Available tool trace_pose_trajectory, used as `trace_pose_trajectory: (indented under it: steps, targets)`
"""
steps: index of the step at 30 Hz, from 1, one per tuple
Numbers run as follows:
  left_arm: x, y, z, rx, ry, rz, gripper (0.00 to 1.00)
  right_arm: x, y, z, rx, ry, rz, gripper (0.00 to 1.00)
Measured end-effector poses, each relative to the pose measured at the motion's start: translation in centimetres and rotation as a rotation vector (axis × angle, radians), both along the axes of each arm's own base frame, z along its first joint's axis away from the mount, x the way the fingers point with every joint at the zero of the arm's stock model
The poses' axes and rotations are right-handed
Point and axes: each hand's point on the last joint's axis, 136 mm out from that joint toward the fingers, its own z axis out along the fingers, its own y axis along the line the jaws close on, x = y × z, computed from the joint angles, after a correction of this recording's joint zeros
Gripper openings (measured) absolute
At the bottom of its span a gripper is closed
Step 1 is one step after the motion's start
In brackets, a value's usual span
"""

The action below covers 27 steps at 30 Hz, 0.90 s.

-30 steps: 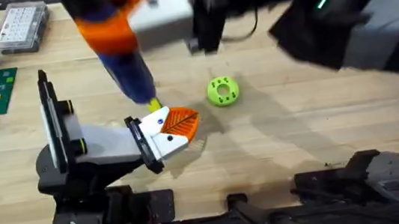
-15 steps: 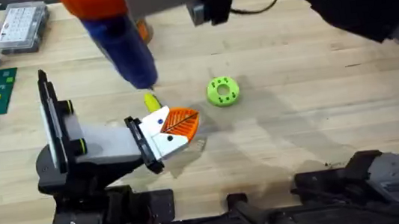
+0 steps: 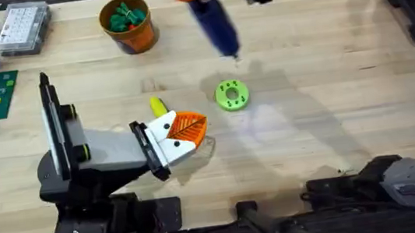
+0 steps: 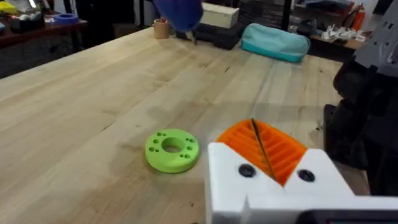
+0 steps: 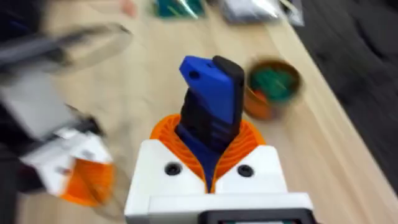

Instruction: Pick up the gripper from the table and insert it into the empty holder that is missing its gripper. Then pick up a screw, insert it into the mounting hole, and use the screwdriver to tighten it. Finally, clean up the table by picking up the vegetable and placing it into the bucket.

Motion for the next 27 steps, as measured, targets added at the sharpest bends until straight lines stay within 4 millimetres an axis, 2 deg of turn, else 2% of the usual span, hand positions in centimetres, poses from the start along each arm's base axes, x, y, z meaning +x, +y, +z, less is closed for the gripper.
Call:
trace_pose_trajectory:
  steps: [7,15,21,27]
  targets:
    - [0.0,0.0,0.0,0.000,0.000,0.000,0.004,3.5,-6.5,-4.9,-0.343,-0.092,-0.183,0.020]
    - [0.0,0.0,0.0,0.000,0.000,0.000,0.004,4.3,-13.2,-12.4,-0.750,-0.049,-0.086,0.020]
    - [0.0,0.0,0.0,0.000,0.000,0.000,0.004,7.1,-16.0,-18.9,-0.913,0.024,0.011,0.020]
    - [0.0,0.0,0.0,0.000,0.000,0.001,0.004,9.8,-17.7,-26.1,-1.045,0.088,0.073,0.020]
